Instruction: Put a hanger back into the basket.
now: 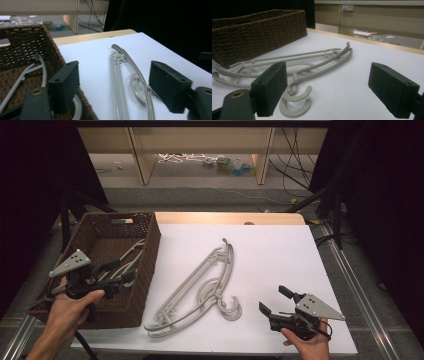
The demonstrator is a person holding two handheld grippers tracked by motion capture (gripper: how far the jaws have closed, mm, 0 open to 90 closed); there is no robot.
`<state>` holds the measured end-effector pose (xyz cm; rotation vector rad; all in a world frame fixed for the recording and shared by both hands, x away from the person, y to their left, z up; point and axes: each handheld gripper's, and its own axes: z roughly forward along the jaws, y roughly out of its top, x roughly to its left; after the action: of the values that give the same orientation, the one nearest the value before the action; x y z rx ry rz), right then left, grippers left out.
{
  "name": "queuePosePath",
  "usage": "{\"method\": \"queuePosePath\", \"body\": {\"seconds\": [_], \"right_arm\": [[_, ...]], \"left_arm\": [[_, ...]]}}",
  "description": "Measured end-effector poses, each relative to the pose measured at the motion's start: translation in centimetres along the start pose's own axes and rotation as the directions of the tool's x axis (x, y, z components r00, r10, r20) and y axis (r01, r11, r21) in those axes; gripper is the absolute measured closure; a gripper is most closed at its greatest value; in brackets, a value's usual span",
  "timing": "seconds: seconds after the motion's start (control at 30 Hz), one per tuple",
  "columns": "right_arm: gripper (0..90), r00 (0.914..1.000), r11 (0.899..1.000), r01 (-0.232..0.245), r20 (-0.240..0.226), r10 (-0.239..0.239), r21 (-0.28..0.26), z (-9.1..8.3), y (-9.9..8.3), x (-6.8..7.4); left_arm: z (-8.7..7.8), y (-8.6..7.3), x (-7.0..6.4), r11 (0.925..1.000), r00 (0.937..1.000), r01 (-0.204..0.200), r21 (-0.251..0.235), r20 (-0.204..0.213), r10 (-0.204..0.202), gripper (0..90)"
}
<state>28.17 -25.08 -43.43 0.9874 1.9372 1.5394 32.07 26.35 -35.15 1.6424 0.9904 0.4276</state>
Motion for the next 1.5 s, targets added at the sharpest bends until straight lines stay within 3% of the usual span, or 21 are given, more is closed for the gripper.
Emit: {"method": "queuePosePath", "body": {"seconds": [0.03,0.2,0.23,0.3,0.37,0.43,0.5,0.53,0.73,0.93,1.03,1.17,1.2,1.23,1.33,1.37,1.5], "right_arm": [[16.5,1.0000,1.000,0.002,0.001,-0.002,0.003,0.0,0.0,0.0],[16.5,1.0000,1.000,-0.003,0.001,0.003,-0.010,0.0,0.0,0.1],[16.5,0.9999,1.000,0.014,-0.006,-0.014,-0.016,0.0,0.0,-0.1],[16.0,1.0000,1.000,0.004,-0.001,-0.004,-0.017,0.0,0.1,0.0],[15.9,0.9995,0.999,0.026,0.020,-0.025,-0.037,0.0,0.1,-0.2],[15.9,0.9996,0.999,0.027,0.013,-0.027,-0.035,0.0,0.1,-0.1],[15.9,0.9998,0.999,0.022,0.004,-0.022,-0.048,0.0,0.1,-0.1],[15.8,0.9995,0.999,0.030,0.012,-0.029,-0.044,-0.1,0.2,0.0],[15.7,0.9995,0.999,0.032,0.011,-0.031,-0.043,-0.1,0.1,0.0],[15.7,0.9997,0.998,0.019,0.020,-0.018,-0.059,-0.2,0.1,-0.1],[15.7,0.9997,0.997,0.024,0.012,-0.023,-0.074,-0.2,0.1,-0.1],[15.7,1.0000,0.999,-0.005,0.002,0.005,-0.049,-0.3,0.1,0.2],[15.7,1.0000,0.999,-0.005,0.002,0.005,-0.049,-0.3,0.1,0.2],[15.7,0.9996,0.997,0.029,0.008,-0.029,-0.071,-0.1,0.1,0.0],[15.6,0.9996,0.997,0.027,0.001,-0.027,-0.070,-0.1,0.1,0.0],[15.7,0.9997,0.997,0.026,-0.002,-0.026,-0.075,-0.1,0.1,0.1],[15.7,0.9996,0.997,0.029,-0.003,-0.029,-0.067,-0.1,0.1,0.1]], "left_arm": [[0.3,-0.3,-0.5,0.9995,0.9999,-0.010,-0.029,0.010,0.010,22.1],[0.7,-0.6,-1.7,0.9985,0.9996,-0.016,-0.052,0.024,0.018,19.3],[0.8,-0.8,-2.4,0.9975,0.9996,-0.018,-0.069,0.022,0.019,19.3],[1.0,-1.1,-3.1,0.9951,0.9994,-0.024,-0.095,0.022,0.026,19.2],[1.2,-1.3,-3.5,0.9941,0.9994,-0.022,-0.106,0.025,0.024,19.0],[1.6,-1.7,-4.1,0.9925,0.9985,-0.008,-0.122,0.053,0.014,17.4],[2.0,-2.2,-4.8,0.9923,0.9967,-0.019,-0.122,0.076,0.029,17.4],[2.4,-2.6,-5.3,0.9913,0.9961,-0.046,-0.124,0.070,0.055,17.3],[3.3,-3.5,-6.1,0.9874,0.9955,-0.055,-0.148,0.069,0.066,17.2],[4.3,-4.9,-6.9,0.9886,0.9942,-0.081,-0.127,0.060,0.090,15.7],[4.9,-5.5,-7.1,0.9908,0.9926,-0.087,-0.104,0.076,0.095,15.7],[5.9,-6.6,-7.2,0.9897,0.9887,-0.119,-0.080,0.082,0.125,15.8],[5.9,-6.6,-7.2,0.9897,0.9887,-0.119,-0.080,0.082,0.125,15.8],[6.0,-6.7,-7.2,0.9889,0.9876,-0.127,-0.076,0.083,0.134,15.8],[6.3,-7.1,-7.2,0.9879,0.9872,-0.128,-0.089,0.085,0.135,15.8],[6.3,-7.3,-7.2,0.9859,0.9857,-0.145,-0.084,0.074,0.151,15.9],[6.5,-7.7,-7.3,0.9875,0.9856,-0.139,-0.074,0.086,0.146,15.9]]}}
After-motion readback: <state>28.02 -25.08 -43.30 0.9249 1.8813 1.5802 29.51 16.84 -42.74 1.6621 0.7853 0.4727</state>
